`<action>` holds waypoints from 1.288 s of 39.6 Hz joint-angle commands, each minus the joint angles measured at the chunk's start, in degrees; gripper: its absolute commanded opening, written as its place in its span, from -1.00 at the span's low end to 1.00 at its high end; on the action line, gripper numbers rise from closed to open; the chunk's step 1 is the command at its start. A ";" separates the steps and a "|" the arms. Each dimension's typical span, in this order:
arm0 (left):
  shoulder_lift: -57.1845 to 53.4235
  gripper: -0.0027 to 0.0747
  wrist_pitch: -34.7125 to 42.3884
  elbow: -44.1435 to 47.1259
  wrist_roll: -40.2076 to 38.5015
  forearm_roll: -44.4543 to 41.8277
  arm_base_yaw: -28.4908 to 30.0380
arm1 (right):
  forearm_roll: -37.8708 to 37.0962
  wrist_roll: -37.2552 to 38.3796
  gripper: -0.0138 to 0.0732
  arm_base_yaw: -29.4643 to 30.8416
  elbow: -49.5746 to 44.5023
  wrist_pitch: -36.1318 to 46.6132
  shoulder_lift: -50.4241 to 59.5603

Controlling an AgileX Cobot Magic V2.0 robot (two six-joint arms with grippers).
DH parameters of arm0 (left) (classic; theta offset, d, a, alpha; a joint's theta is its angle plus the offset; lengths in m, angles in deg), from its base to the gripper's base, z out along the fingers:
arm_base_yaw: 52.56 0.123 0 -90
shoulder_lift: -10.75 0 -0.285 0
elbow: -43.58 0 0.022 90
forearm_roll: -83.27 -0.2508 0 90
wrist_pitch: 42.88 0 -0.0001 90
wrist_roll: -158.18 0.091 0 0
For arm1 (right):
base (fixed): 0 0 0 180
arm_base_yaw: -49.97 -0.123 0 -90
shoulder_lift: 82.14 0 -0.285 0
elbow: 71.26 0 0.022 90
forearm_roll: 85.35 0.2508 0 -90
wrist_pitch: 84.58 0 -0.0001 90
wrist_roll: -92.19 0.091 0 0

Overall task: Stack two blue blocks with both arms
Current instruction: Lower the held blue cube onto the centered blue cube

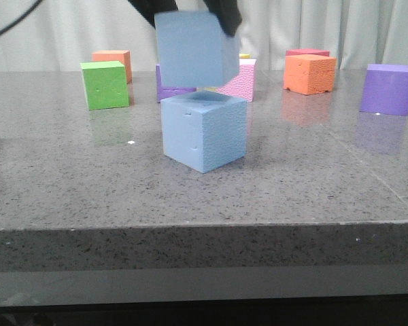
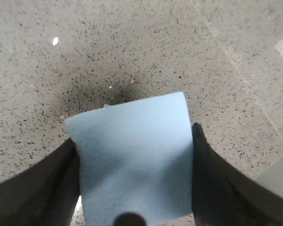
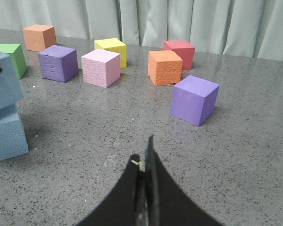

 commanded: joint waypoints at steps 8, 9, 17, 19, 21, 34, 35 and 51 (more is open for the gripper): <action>-2.25 -0.16 2.19 -1.47 0.22 0.19 -0.44 | 0.49 -0.48 -0.84 0.12 1.48 4.01 -0.41; -2.25 -0.16 2.19 -1.47 0.63 0.19 -0.44 | 0.49 -0.48 -0.84 0.12 1.48 4.01 -0.41; -2.25 -0.16 2.08 -1.47 1.24 0.19 -0.44 | 0.49 -0.48 -0.84 0.12 1.48 4.01 -0.41; -2.25 -0.16 2.08 -1.47 1.24 0.19 -0.44 | 0.49 -0.48 -0.84 0.12 1.48 4.01 -0.41; -2.25 -0.16 2.08 -1.47 1.24 0.19 -0.44 | 0.49 -0.48 -0.84 0.12 1.48 4.01 -0.41; -2.25 -0.16 2.80 -1.47 1.24 0.19 -0.44 | 0.49 -0.48 -0.84 0.12 1.48 4.01 -0.41; -2.25 -0.16 2.80 -1.47 1.24 0.19 -0.44 | 0.49 -0.48 -0.84 0.12 1.48 4.01 -0.41; -2.25 -0.12 2.80 -1.47 1.33 0.19 -0.44 | 0.49 -0.48 -0.84 0.12 1.48 4.01 -0.41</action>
